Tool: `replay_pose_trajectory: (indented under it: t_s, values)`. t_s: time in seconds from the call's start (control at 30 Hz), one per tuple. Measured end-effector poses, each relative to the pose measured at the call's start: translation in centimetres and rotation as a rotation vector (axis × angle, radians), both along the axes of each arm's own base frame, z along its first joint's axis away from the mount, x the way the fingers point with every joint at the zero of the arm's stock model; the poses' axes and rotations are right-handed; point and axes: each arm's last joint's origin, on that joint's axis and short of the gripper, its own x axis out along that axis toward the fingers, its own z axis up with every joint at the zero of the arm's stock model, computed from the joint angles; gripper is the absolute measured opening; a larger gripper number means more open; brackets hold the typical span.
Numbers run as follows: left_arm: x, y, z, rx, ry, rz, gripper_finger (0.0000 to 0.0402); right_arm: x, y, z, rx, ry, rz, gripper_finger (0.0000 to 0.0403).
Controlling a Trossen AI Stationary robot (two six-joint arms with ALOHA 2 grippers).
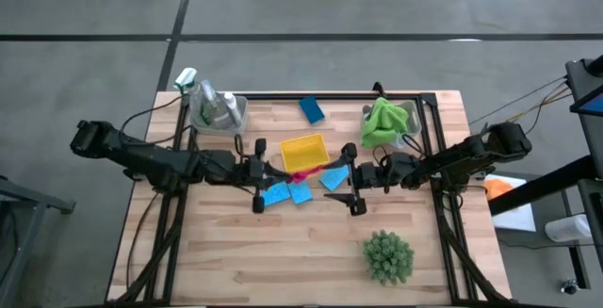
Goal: Pick & Place Kitchen Items
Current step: Put the red microfiber towel into the right gray bin
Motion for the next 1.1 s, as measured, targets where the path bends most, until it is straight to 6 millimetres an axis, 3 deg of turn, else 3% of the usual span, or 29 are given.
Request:
replay_pose_trajectory:
  t_s: [0.23, 0.67, 0.9, 1.1]
  values:
    - [0.0, -0.2, 0.0, -0.006, 0.004, -0.092, 0.0, 0.3, -0.3, 0.1, -0.03, 0.009, -0.011, 0.0343]
    - [0.9, 0.4, -0.5, -0.026, -0.013, -0.052, 0.0, 2.5, 0.2, 2.6, -0.089, 0.061, 0.062, 0.0331]
    - [2.6, 0.5, -2.0, -0.006, -0.018, -0.04, 0.0, 4.1, 0.3, 2.2, -0.097, 0.099, 0.081, 0.0269]
    - [2.7, 0.9, -2.2, 0.002, -0.008, -0.027, 0.0, 4.2, 0.3, 1.8, -0.098, 0.118, 0.074, 0.0162]
